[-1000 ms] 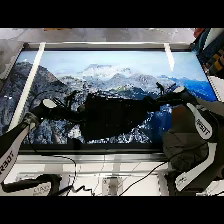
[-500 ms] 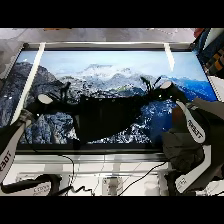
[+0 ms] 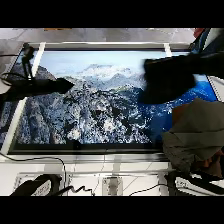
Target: Fold the clothes and pants, and hang the long-sleeved shirts on hangers.
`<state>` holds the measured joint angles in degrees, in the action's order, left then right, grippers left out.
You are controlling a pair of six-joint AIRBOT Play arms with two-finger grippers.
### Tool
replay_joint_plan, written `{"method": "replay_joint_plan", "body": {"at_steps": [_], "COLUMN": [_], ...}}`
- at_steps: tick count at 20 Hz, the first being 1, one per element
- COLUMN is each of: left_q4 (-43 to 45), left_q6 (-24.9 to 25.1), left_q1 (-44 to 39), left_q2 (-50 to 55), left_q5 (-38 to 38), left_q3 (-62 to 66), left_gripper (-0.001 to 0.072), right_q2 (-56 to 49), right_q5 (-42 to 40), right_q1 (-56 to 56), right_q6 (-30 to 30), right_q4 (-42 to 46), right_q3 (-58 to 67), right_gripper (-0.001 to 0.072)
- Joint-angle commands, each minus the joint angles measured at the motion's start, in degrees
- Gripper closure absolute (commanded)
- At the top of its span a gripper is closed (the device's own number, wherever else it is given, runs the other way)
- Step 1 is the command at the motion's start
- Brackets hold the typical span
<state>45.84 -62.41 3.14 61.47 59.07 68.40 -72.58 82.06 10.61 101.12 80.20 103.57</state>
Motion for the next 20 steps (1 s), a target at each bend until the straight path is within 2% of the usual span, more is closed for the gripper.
{"method": "replay_joint_plan", "body": {"at_steps": [1, 3, 6, 12, 13, 15, 16, 20], "left_q4": [0.2, 0.02, 0.02, 0.02, 0.02, 0.02, 0.02, 0.02], "left_q6": [-0.02, -0.28, -0.24, -0.24, -0.24, -0.24, -0.24, -0.24], "left_q1": [0.55, 0.52, 0.52, 0.52, 0.52, 0.52, 0.52, 0.52], "left_q2": [-5.68, -6.99, -7.32, -7.23, -7.23, -7.23, -7.23, -7.23], "left_q5": [0.13, 0.15, 0.15, 0.13, 0.13, 0.13, 0.15, 0.13], "left_q3": [0.57, 0.57, 0.57, 0.57, 0.57, 0.57, 0.57, 0.57], "left_gripper": [0.0017, 0.0017, 0.0017, 0.0017, 0.0017, 0.0017, 0.0017, 0.0018], "right_q2": [9.49, 14.16, 19.12, 22.67, 22.67, 22.38, 22.27, 21.55], "right_q5": [21.22, 23.37, 23.34, 23.3, 23.26, 23.1, 22.82, 20.68], "right_q1": [8.96, 14.67, 21.18, 28.46, 29.44, 30.1, 30.1, 30.1], "right_q6": [12.33, 12.11, 15.19, 15.19, 15.19, 15.17, 15.19, 15.17], "right_q4": [18.67, 21.09, 21.88, 24.39, 24.63, 24.63, 24.68, 24.48], "right_q3": [4.33, 3.98, 4.04, 4.04, 4.04, 4.02, 4.04, 4.04], "right_gripper": [0.0683, 0.0682, 0.0683, 0.0671, 0.0531, -0.0008, 0.0028, 0.003]}}
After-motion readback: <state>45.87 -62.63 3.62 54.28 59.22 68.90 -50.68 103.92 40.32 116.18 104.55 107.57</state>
